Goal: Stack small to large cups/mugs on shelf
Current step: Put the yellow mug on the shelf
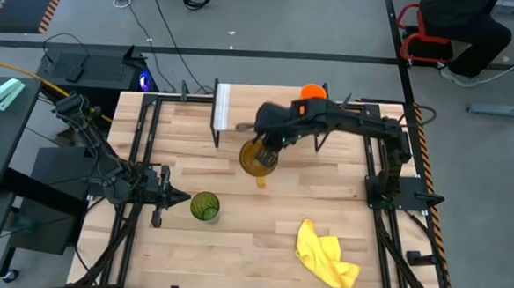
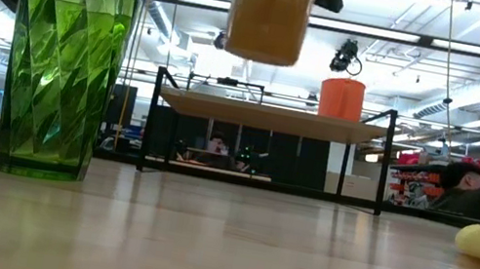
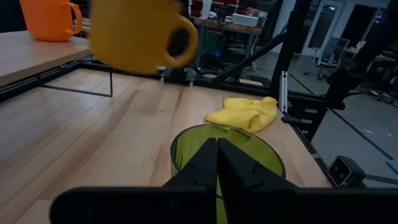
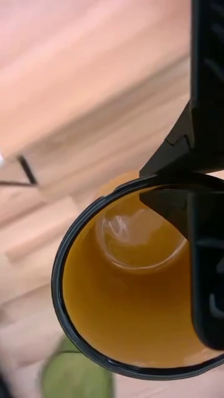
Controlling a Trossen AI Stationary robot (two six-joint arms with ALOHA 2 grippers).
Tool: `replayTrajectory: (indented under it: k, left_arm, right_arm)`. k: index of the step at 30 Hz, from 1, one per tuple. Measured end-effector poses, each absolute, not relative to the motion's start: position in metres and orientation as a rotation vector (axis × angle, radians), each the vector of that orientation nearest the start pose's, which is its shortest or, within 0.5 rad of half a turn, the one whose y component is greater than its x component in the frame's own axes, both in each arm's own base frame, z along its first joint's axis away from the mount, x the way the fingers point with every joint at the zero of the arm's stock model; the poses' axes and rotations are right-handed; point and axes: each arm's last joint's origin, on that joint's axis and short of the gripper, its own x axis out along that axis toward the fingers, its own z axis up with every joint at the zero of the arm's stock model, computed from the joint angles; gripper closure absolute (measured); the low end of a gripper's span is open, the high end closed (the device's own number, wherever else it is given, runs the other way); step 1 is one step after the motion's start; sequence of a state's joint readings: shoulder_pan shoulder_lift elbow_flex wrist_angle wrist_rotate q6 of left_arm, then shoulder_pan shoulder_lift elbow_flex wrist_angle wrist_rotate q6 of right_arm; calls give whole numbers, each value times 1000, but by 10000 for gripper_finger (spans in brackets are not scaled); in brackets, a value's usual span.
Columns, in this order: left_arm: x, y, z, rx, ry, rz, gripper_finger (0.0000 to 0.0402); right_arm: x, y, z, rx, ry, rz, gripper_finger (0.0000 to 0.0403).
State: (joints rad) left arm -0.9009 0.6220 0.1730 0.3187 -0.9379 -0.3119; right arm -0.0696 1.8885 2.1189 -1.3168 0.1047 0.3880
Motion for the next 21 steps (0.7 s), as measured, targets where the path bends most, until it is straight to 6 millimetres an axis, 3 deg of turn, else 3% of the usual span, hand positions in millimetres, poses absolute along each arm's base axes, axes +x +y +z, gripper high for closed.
replayTrajectory:
  k: [8,14,21]
  left_arm:
    - [103,-92,194,-206,74,49,386]
    - [103,-92,194,-201,74,49,390]
    - [103,-92,194,-199,74,49,380]
  right_arm:
    - [354,-87,407,401,974,-480,385]
    - [338,-130,412,437,957,-552,385]
    - [325,-164,413,472,934,-553,385]
